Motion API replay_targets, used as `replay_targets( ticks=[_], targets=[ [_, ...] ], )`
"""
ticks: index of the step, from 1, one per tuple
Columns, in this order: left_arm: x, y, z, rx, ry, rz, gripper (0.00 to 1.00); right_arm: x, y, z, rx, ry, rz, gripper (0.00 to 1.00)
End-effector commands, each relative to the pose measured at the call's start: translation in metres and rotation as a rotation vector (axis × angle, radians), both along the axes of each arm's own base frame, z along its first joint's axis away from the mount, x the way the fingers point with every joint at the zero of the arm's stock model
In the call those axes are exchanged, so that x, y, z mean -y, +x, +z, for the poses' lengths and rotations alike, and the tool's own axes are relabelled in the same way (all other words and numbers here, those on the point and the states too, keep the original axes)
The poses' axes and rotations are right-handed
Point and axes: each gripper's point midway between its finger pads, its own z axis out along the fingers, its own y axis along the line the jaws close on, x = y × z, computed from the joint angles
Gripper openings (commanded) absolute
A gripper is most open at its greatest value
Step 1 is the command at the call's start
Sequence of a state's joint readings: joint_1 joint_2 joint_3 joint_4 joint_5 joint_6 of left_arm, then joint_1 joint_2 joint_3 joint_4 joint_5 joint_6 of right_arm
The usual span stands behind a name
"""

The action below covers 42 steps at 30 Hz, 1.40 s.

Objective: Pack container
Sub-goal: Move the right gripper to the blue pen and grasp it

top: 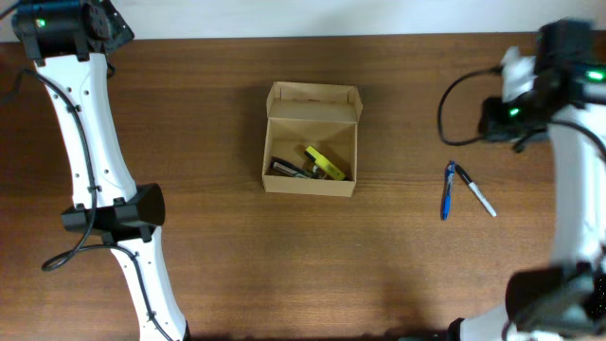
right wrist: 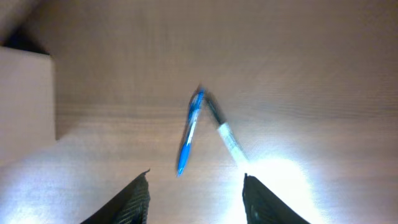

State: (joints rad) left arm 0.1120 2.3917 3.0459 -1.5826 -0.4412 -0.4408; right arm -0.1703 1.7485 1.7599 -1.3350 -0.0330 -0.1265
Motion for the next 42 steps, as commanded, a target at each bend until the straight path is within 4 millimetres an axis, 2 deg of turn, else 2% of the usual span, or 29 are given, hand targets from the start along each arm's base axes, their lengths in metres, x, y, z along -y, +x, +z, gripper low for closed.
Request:
replay_targets(
  ticks=[1, 3, 8, 11, 15, 19, 22, 33, 36, 38, 42],
  targets=[
    [-0.003, -0.008, 0.015, 0.023, 0.008, 0.001, 1.0, -0.011, -0.008, -0.051, -0.106, 0.076, -0.067, 0.5],
    [-0.003, -0.008, 0.015, 0.023, 0.008, 0.001, 1.0, -0.01, -0.01, -0.077, -0.132, 0.076, -0.071, 0.5],
    [-0.003, -0.008, 0.015, 0.024, 0.008, 0.001, 1.0, -0.012, -0.028, -0.128, -0.205, 0.082, -0.099, 0.49],
    [-0.003, -0.008, 0.015, 0.023, 0.008, 0.001, 1.0, -0.015, -0.04, -0.15, -0.233, 0.09, -0.105, 0.49],
    [-0.003, -0.008, 0.015, 0.023, 0.008, 0.001, 1.0, -0.017, -0.05, -0.168, -0.249, 0.094, -0.124, 0.48],
    [-0.003, -0.008, 0.015, 0.024, 0.008, 0.001, 1.0, -0.017, -0.052, -0.181, -0.237, 0.095, -0.146, 0.46],
    [-0.003, -0.008, 0.015, 0.023, 0.008, 0.001, 1.0, -0.017, -0.052, -0.187, -0.224, 0.096, -0.157, 0.33],
    [-0.003, -0.008, 0.015, 0.023, 0.008, 0.001, 1.0, -0.018, -0.056, -0.201, -0.231, 0.096, -0.157, 0.27],
    [-0.003, -0.008, 0.015, 0.023, 0.008, 0.001, 1.0, -0.018, -0.055, -0.201, -0.224, 0.095, -0.156, 0.17],
    [-0.003, -0.008, 0.015, 0.023, 0.008, 0.001, 1.0, -0.017, -0.054, -0.202, -0.222, 0.089, -0.157, 0.04],
    [-0.003, -0.008, 0.015, 0.023, 0.008, 0.001, 1.0, -0.009, -0.057, -0.208, -0.245, 0.041, -0.163, 0.06]
  ],
)
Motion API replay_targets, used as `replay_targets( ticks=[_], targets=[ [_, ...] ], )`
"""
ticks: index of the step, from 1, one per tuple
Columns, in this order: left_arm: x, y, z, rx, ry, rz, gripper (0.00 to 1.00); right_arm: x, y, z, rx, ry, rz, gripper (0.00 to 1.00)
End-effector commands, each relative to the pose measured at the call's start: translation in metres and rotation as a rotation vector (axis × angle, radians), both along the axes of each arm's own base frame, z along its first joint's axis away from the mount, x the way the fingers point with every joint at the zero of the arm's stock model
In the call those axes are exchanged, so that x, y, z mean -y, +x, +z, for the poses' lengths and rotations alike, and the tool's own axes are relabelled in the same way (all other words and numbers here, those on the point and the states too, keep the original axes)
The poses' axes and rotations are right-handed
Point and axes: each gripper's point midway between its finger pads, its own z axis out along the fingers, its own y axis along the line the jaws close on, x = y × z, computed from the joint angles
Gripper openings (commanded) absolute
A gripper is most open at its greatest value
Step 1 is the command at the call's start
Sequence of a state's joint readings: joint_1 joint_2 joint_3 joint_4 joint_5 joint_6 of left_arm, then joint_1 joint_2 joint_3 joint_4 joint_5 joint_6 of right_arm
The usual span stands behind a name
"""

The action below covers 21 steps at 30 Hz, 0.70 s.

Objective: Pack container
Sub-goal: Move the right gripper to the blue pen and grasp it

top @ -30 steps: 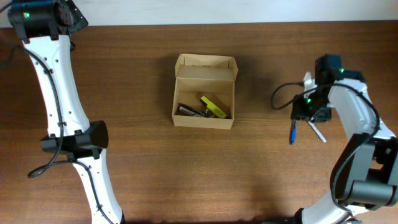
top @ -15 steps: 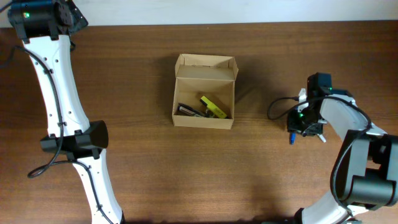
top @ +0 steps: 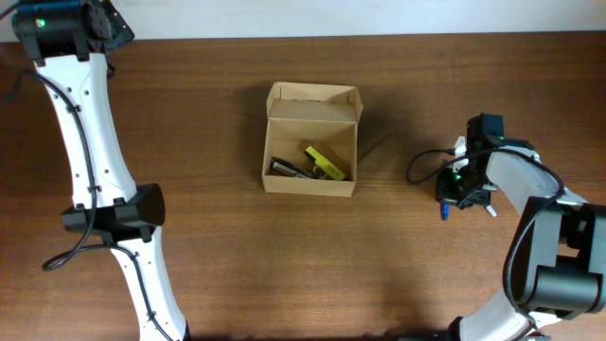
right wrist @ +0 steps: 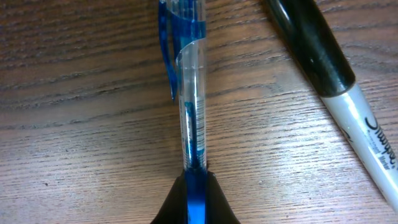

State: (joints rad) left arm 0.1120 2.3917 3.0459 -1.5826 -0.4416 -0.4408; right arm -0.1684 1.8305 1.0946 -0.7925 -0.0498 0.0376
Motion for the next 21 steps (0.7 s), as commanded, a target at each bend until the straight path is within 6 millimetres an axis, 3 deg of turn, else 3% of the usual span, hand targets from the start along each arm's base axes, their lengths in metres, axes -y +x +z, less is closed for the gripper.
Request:
replay_targets(
  ticks=[1, 7, 12, 16, 21],
  targets=[
    [-0.003, -0.008, 0.015, 0.023, 0.008, 0.001, 1.0, 0.004, -0.01, -0.017, -0.061, -0.034, 0.0, 0.06],
    [-0.003, -0.008, 0.015, 0.024, 0.008, 0.001, 1.0, 0.002, -0.022, -0.038, -0.142, -0.019, 0.001, 0.04],
    [-0.003, -0.008, 0.015, 0.023, 0.008, 0.001, 1.0, -0.003, -0.015, -0.033, -0.123, 0.016, 0.001, 0.04],
    [-0.003, -0.008, 0.015, 0.023, 0.008, 0.001, 1.0, -0.012, 0.009, 0.001, -0.05, 0.073, 0.021, 0.04],
    [-0.003, -0.008, 0.015, 0.023, 0.008, 0.001, 1.0, -0.026, 0.051, 0.078, 0.096, 0.068, 0.127, 0.04]
  ],
)
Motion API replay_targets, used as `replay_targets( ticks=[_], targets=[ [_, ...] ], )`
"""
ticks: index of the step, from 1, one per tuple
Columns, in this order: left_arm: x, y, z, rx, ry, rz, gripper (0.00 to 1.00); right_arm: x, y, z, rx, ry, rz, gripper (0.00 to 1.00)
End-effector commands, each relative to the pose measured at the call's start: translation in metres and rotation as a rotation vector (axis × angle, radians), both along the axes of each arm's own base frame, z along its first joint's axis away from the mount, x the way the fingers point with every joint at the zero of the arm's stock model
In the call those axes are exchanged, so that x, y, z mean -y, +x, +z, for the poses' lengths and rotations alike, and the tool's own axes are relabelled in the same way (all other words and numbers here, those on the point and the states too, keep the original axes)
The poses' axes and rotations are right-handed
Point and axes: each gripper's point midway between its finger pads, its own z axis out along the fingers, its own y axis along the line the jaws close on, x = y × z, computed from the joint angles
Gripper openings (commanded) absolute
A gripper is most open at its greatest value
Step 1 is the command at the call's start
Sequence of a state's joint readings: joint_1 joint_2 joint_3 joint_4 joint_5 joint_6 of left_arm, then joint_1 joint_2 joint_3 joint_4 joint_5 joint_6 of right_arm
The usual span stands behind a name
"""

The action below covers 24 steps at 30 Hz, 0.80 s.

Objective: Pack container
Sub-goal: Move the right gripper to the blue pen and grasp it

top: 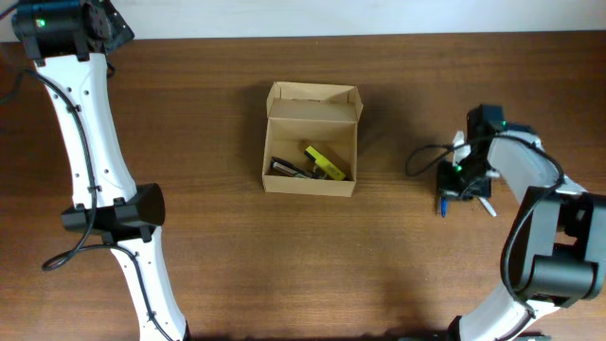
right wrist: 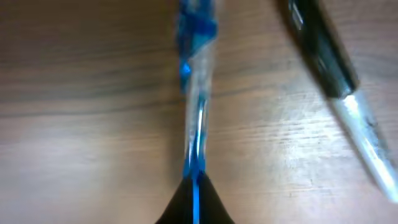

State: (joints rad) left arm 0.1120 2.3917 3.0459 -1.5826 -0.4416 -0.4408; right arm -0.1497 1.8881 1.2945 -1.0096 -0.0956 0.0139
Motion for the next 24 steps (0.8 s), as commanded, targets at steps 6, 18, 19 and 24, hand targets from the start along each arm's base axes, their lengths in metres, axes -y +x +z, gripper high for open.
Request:
replay_targets(
  ticks=[6, 18, 19, 24],
  targets=[
    [-0.003, -0.008, 0.015, 0.023, 0.008, 0.001, 1.0, -0.052, 0.074, 0.139, 0.335, -0.071, 0.254, 0.04],
    [-0.003, -0.008, 0.015, 0.023, 0.008, 0.001, 1.0, -0.051, 0.082, 0.149, 0.348, -0.09, 0.198, 0.04],
    [-0.003, -0.008, 0.015, 0.023, 0.008, 0.001, 1.0, -0.044, 0.08, 0.145, 0.336, -0.09, 0.18, 0.04],
    [-0.003, -0.008, 0.015, 0.023, 0.008, 0.0, 1.0, -0.019, 0.054, 0.1, 0.214, -0.057, 0.11, 0.04]
  ],
)
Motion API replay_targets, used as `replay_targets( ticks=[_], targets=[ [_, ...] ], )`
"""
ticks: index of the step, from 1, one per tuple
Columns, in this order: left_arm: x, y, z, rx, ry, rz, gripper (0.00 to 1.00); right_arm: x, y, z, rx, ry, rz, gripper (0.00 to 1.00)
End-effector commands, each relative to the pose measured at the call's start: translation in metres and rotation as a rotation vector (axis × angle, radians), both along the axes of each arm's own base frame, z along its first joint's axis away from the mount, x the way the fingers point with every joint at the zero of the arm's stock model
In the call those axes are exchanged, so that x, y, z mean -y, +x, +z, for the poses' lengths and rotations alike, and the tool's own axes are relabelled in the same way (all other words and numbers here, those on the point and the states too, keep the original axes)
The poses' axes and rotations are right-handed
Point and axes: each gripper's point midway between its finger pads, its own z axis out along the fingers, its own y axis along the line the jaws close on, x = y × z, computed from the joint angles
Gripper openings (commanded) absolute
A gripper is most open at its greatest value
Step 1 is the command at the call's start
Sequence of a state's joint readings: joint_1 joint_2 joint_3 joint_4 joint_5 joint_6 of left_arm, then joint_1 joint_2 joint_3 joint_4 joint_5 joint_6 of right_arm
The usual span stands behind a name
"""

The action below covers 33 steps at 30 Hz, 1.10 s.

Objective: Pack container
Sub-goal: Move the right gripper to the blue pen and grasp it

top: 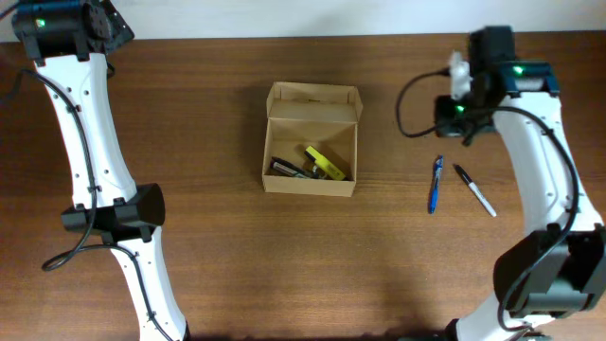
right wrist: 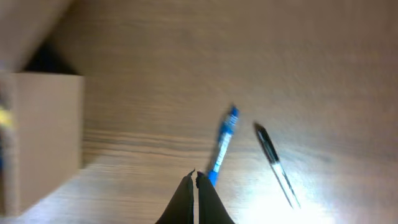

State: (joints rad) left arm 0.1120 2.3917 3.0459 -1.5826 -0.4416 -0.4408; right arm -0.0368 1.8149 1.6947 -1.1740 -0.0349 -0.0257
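Observation:
A blue pen (top: 435, 184) lies on the table right of the open cardboard box (top: 311, 142), with a black-and-white marker (top: 474, 190) beside it. My right gripper (top: 457, 118) hangs well above the table, behind the pens. In the right wrist view its fingertips (right wrist: 196, 176) are pressed together with nothing between them. Beyond them on the wood lie the blue pen (right wrist: 222, 145) and the marker (right wrist: 275, 163). The box (right wrist: 40, 140) is at the left of that view. My left gripper is out of view.
Inside the box lie a yellow item (top: 325, 162) and a dark pen-like item (top: 289, 169). The left arm (top: 90, 142) stretches down the left side of the table. A black cable (top: 412, 95) loops off the right arm.
My right gripper was low on the table with its shut tips at the blue pen's end. Now it is raised and further back, still shut and empty. The pen lies slightly left of before.
First my right gripper hovered open above the blue pen and the marker. It was then down at the table, shut around the blue pen's tip. It stayed shut there, and now it is up high with nothing in it while the pen rests on the table.

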Motion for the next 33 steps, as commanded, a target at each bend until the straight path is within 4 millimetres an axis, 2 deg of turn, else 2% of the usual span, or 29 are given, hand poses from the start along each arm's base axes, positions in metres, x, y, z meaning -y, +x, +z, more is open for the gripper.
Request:
replay_targets(
  ticks=[1, 4, 9, 13, 20, 29, 30, 32, 33],
  targets=[
    [-0.003, -0.008, 0.015, 0.023, 0.008, 0.001, 1.0, 0.006, -0.023, -0.042, -0.113, 0.046, -0.039, 0.04],
    [-0.003, -0.008, 0.015, 0.024, 0.008, 0.001, 1.0, 0.005, -0.038, -0.075, -0.166, 0.052, -0.041, 0.07],
    [-0.003, -0.008, 0.015, 0.023, 0.008, 0.001, 1.0, 0.004, -0.057, -0.115, -0.207, 0.056, -0.057, 0.48],
    [-0.003, -0.008, 0.015, 0.023, 0.008, 0.0, 1.0, 0.005, -0.064, -0.134, -0.209, 0.048, -0.071, 0.49],
    [-0.003, -0.008, 0.015, 0.023, 0.008, 0.001, 1.0, 0.011, -0.07, -0.153, -0.232, 0.018, -0.104, 0.49],
    [-0.003, -0.008, 0.015, 0.023, 0.008, 0.001, 1.0, 0.013, -0.076, -0.187, -0.314, 0.01, -0.146, 0.41],
    [-0.003, -0.008, 0.015, 0.023, 0.008, 0.0, 1.0, 0.013, -0.078, -0.192, -0.326, 0.012, -0.152, 0.34],
    [-0.003, -0.008, 0.015, 0.023, 0.008, 0.001, 1.0, 0.011, -0.079, -0.195, -0.336, 0.02, -0.151, 0.04],
    [-0.003, -0.008, 0.015, 0.023, 0.008, 0.001, 1.0, 0.011, -0.079, -0.196, -0.336, 0.023, -0.15, 0.04]
  ],
)
